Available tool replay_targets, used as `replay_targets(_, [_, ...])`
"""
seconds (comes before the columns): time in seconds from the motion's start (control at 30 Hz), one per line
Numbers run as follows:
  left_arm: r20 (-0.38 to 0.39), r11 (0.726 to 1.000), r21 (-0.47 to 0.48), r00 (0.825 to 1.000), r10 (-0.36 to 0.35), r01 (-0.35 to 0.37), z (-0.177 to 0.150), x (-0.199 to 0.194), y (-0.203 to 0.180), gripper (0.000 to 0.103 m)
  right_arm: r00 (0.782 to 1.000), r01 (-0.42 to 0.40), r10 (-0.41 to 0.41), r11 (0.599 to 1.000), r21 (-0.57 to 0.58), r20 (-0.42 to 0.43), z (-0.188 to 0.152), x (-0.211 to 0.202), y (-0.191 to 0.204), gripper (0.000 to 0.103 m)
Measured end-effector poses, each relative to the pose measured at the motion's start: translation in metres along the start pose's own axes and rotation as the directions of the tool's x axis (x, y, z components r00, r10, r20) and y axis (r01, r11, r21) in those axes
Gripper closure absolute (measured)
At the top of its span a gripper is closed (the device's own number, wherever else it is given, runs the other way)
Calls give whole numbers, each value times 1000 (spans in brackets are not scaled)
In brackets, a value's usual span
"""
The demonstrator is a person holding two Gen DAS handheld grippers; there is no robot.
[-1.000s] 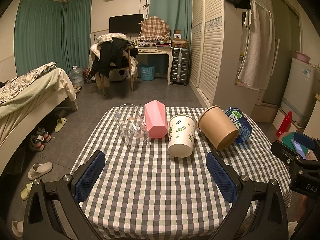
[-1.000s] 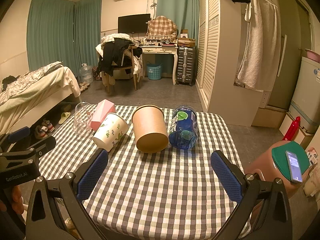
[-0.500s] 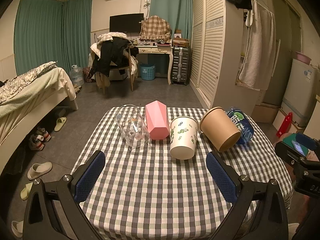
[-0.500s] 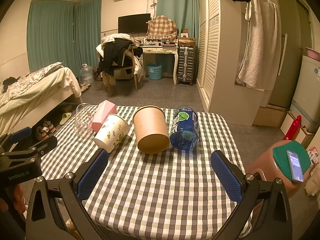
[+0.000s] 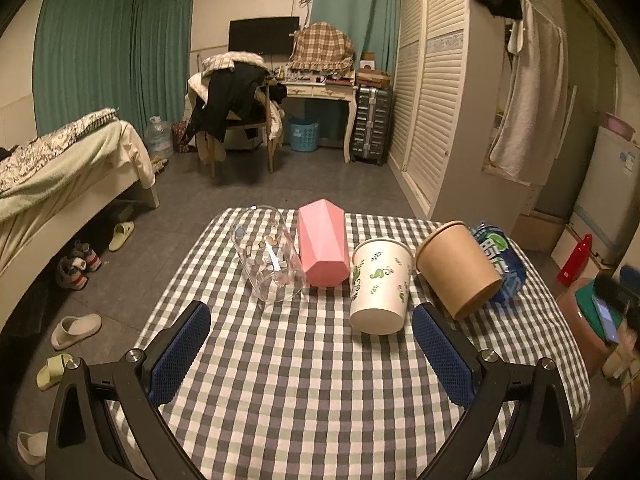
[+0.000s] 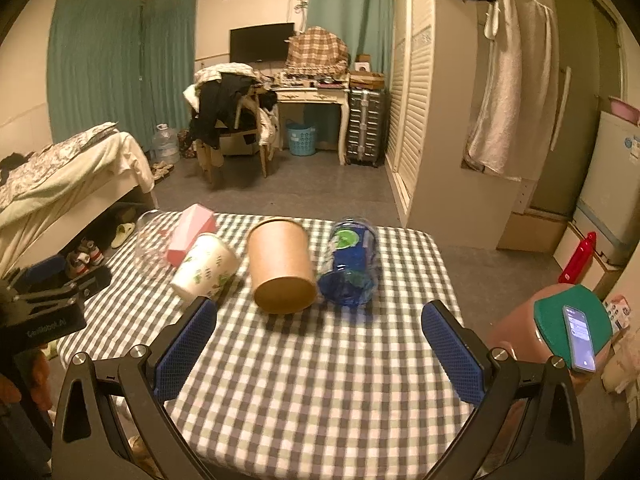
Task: Flip cup upside down
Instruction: 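Reach the right tool to the blue lime-label bottle and close on it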
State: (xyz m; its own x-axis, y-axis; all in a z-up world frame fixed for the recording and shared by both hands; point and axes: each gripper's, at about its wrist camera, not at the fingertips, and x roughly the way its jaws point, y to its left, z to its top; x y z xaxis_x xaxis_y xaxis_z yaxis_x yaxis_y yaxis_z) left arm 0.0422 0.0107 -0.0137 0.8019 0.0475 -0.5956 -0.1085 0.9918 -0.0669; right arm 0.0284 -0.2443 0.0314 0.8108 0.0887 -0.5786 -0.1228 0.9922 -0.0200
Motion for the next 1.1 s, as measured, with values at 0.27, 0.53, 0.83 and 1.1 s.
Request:
replay_targets(0.27, [-64,999,-42,998,12,-14,4,37,4,0,992,75,-80,996,-57,-95,62,89,-22,0])
replay_targets(0.53, [-106,999,-6,994,41,-42,2,63,2,0,936,56,-60,998,-21,-348,81,213,-37,4])
replay_targets(0.83, [-129,999,11,990,51,-50,-4,70,0,0,878,-6,40,997,73,-477,62,259,-49,23])
replay_targets(1.1, [-98,999,13,994,44,-43,-1,53,0,0,882,-12,43,998,68,-470,62,222,-63,31])
